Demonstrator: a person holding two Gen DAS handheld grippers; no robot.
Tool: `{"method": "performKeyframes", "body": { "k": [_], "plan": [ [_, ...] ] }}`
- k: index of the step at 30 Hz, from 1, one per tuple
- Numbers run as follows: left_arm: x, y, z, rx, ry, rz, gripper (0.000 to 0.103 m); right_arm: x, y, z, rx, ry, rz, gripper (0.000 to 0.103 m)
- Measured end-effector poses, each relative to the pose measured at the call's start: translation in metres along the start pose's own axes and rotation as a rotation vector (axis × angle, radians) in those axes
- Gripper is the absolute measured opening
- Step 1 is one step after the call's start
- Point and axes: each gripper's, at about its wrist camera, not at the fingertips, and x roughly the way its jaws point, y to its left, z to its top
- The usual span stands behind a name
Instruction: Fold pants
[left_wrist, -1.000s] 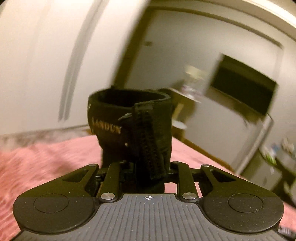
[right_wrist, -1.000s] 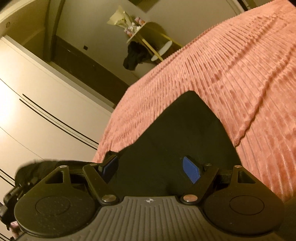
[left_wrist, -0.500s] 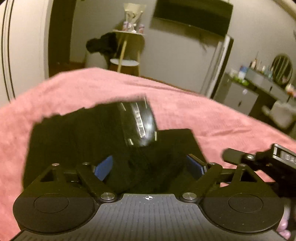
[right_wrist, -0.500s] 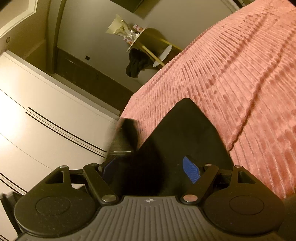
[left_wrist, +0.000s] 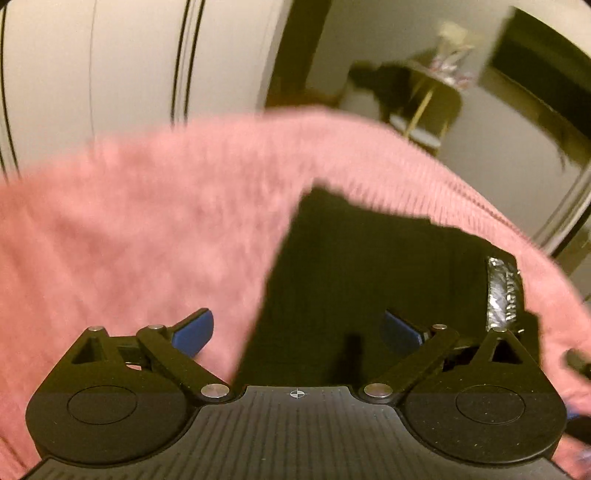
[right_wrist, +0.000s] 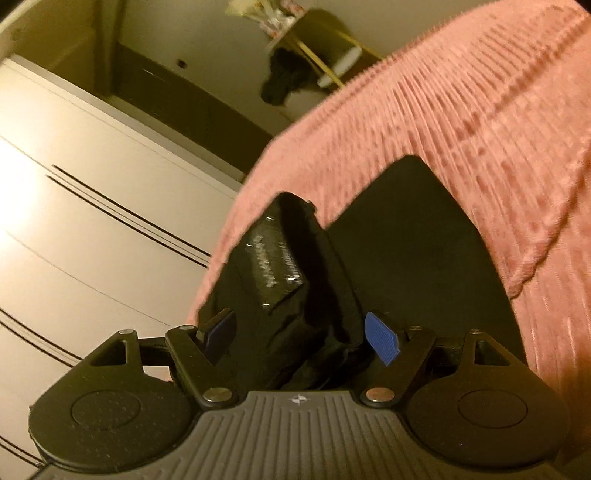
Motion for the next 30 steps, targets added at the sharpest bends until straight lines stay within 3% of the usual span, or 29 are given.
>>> {"method": "performKeyframes", "body": {
  "k": [2, 5, 11, 14, 15, 16, 19, 26, 30],
  "plan": [
    [0.011, 0.016, 0.001, -0.088, 0.041, -0.005, 0.100, 0.010, -0.003, 0.003, 0.011, 0.026, -0.018, 0.076],
    [0.014, 0.033, -0.005, -0.136, 0.079, -0.029, 0.100, 0.028, -0.011, 0.008, 0.034, 0.078, -0.052, 0.071],
    [0.021, 0.029, -0.007, -0.108, 0.128, -0.047, 0.101, 0.062, -0.015, 0.017, 0.067, 0.218, 0.021, 0.070],
    [0.021, 0.028, -0.009, -0.104, 0.116, -0.042, 0.101, 0.075, -0.012, 0.017, 0.057, 0.220, 0.025, 0.068],
    [0.021, 0.027, -0.009, -0.098, 0.111, -0.035, 0.101, 0.077, -0.012, 0.017, 0.058, 0.216, 0.028, 0.063],
    [0.021, 0.025, -0.010, -0.093, 0.108, -0.027, 0.101, 0.078, -0.011, 0.017, 0.052, 0.215, 0.026, 0.050],
    [0.022, 0.024, -0.011, -0.086, 0.104, -0.015, 0.101, 0.083, -0.005, 0.016, -0.006, 0.212, 0.032, 0.040],
    [0.022, 0.025, -0.011, -0.094, 0.103, -0.020, 0.101, 0.093, -0.012, 0.018, 0.075, 0.244, 0.072, 0.052],
    [0.024, 0.026, -0.010, -0.102, 0.107, -0.021, 0.102, 0.094, -0.012, 0.018, 0.092, 0.256, 0.118, 0.067]
  ]
}}
